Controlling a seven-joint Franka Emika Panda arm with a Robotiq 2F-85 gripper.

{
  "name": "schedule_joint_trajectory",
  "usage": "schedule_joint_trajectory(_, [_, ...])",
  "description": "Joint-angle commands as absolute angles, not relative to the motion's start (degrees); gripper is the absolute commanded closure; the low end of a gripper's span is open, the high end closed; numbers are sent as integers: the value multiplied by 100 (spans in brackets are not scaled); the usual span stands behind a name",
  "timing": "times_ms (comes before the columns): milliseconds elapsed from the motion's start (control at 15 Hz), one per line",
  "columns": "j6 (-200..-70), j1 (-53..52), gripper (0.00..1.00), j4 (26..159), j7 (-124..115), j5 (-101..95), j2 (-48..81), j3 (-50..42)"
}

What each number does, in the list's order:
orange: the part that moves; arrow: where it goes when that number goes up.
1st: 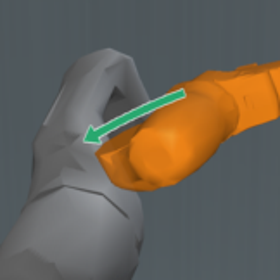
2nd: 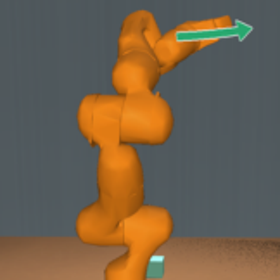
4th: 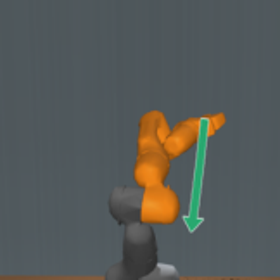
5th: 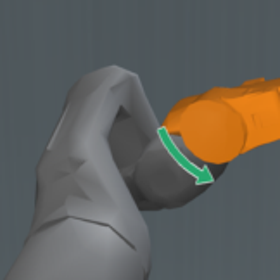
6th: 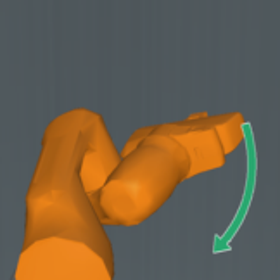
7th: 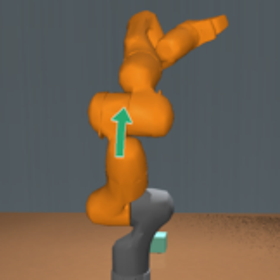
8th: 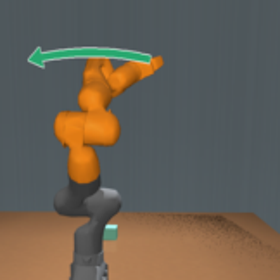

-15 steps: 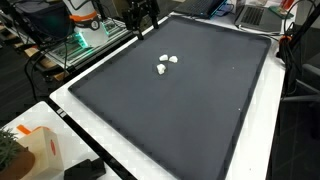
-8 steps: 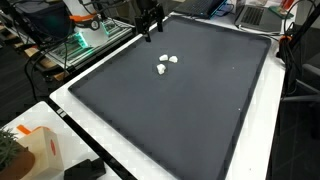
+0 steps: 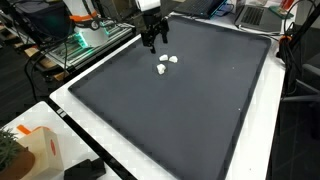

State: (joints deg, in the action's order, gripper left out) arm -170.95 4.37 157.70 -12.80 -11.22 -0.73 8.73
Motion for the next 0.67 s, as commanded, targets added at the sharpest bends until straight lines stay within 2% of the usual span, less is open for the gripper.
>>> schedule_joint_trajectory(0, [-17171, 573, 0, 15767, -1696, -1745, 138, 762])
schedule_joint_trajectory(400, [-17104, 546, 0, 15740, -1494, -1494, 122, 806])
schedule_joint_trajectory(600, [-18054, 349, 0, 15737, -16, -715, 544, 558])
